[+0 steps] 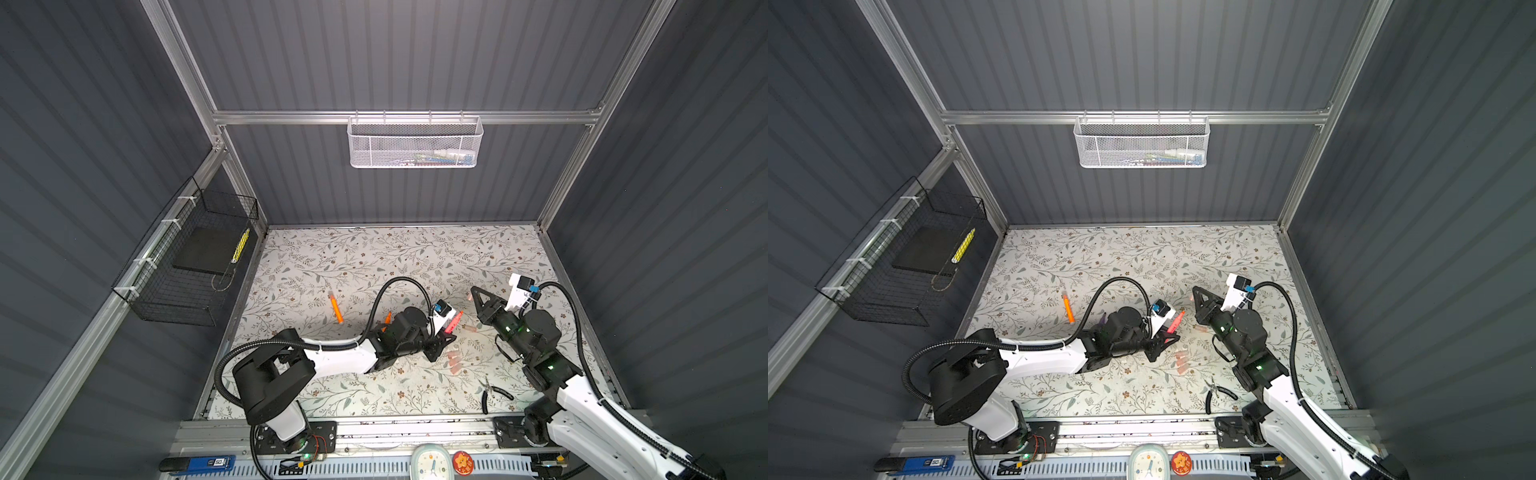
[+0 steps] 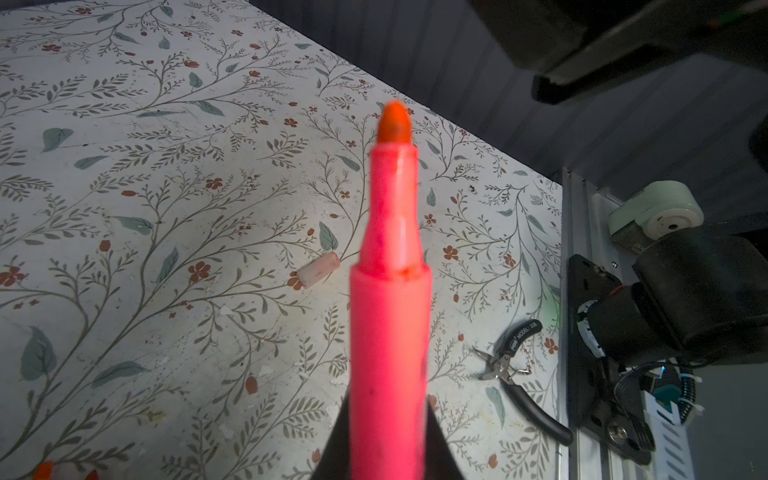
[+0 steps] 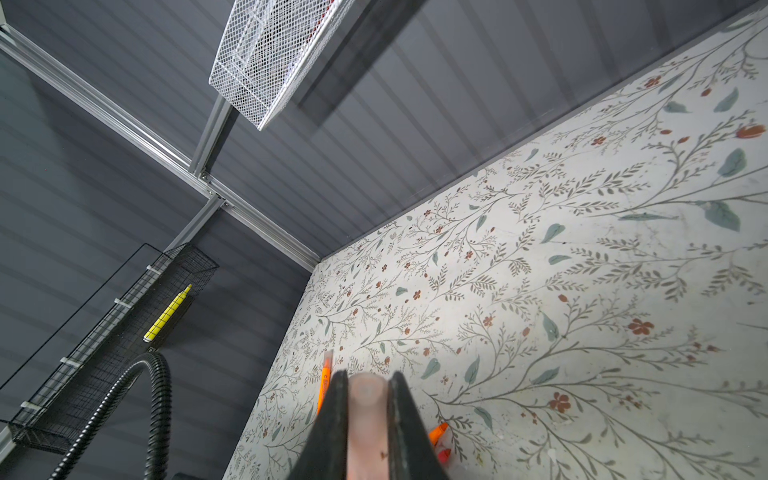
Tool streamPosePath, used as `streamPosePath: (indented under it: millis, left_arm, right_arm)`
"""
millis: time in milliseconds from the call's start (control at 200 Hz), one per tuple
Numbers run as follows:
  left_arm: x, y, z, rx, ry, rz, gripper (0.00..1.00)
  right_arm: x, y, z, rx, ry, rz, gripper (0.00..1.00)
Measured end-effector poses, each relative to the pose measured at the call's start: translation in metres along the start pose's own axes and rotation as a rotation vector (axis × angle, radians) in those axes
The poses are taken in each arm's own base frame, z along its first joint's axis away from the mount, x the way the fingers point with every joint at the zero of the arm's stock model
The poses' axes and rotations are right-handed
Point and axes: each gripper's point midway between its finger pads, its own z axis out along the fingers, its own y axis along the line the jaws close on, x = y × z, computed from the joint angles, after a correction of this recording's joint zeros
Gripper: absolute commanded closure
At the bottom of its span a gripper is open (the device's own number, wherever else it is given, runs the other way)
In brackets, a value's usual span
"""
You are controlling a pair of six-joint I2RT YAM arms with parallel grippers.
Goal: Insert the pens into the pen caps
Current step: 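Carry the pink cap with the right gripper above the held marker tip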
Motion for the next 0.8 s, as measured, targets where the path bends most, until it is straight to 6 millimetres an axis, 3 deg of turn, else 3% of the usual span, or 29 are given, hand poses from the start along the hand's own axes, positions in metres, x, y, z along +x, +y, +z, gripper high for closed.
streamPosePath:
  millis: [470,800]
  left_arm:
    - [-0.011,0.033,-0.006,-0.068,-0.037,-0.099,1.00]
    - [-0.013,0.026,-0.006,-0.025,-0.040,-0.099,1.00]
  right_arm:
    - [0.025,0.004,0.014,-0.077,0.087,0.077,1.00]
    - [0.029,0.003,0.018,-0.075,0.097,0.084,1.00]
